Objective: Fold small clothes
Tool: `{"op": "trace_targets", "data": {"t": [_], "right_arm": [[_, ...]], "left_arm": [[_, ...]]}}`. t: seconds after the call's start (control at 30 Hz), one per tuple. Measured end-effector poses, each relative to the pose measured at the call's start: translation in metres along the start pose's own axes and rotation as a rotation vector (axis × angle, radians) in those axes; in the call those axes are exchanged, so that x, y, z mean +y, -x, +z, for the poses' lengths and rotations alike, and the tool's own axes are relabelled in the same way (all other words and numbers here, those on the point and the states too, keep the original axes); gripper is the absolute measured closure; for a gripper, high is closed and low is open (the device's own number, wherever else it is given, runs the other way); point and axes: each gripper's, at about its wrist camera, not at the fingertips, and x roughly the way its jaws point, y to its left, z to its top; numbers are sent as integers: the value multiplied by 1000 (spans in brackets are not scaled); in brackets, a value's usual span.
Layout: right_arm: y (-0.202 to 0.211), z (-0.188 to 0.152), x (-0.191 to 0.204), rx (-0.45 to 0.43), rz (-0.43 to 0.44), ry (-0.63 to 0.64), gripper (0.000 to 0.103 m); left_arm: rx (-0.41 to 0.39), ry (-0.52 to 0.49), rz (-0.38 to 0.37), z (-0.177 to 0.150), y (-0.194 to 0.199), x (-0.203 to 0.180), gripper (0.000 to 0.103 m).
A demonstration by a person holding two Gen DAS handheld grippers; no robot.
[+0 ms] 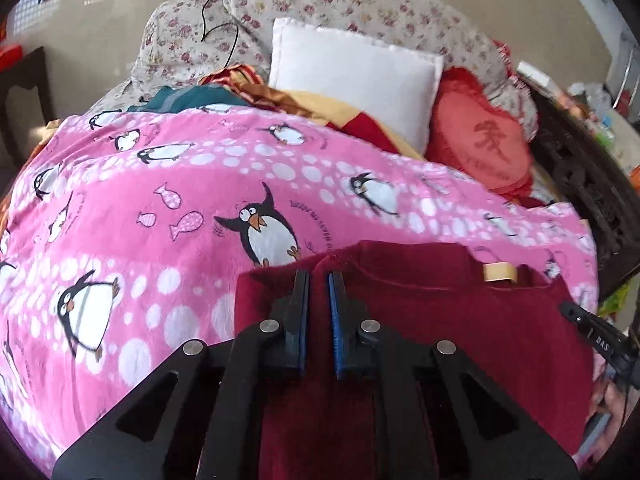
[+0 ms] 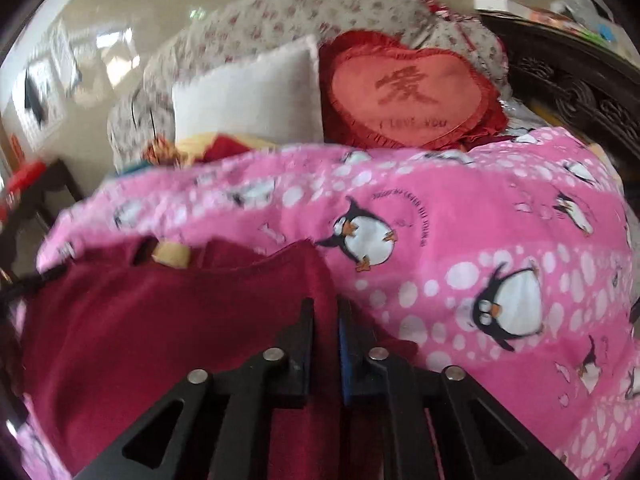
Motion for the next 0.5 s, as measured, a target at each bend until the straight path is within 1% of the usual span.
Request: {"op": "trace_targets", "data": {"t": [0.03,0.07,0.1,0.13,0.17,0.2,0.27,0.37,0.43,0.5], "right_arm": [[7,0,-4,-11,9,-19,80],[18,-1,-9,-26,20,-40,68],[28,-5,-14,-39,31,-57,58],[37,-9,-16,-50,45,-69,57],[47,-14,-19,-60,74,-83,57],[56,-20,-21,-61,97,-96,57],[66,-31,-23,-54,123,-112,56],[74,-50,-22,-18,149,-123,55],[76,-65,-24,0,160,-137,50],[78,-77,-26,0,171,-147,36]], "left_arm": [[3,6,-13,0,6,2,95],[1,15,-26,-1,14,4,92],[-6,17,-33,-3,24,6,85],[-13,12,-38,-6,32,6,82],[-27,1,-41,-10,42,5,75],[-41,-11,-35,-15,50,4,64],[-68,-25,-37,-29,68,4,52],[-78,-34,-62,-48,85,5,51],[-69,-18,-99,-60,92,9,51],[-49,8,-135,-75,95,15,47]]}}
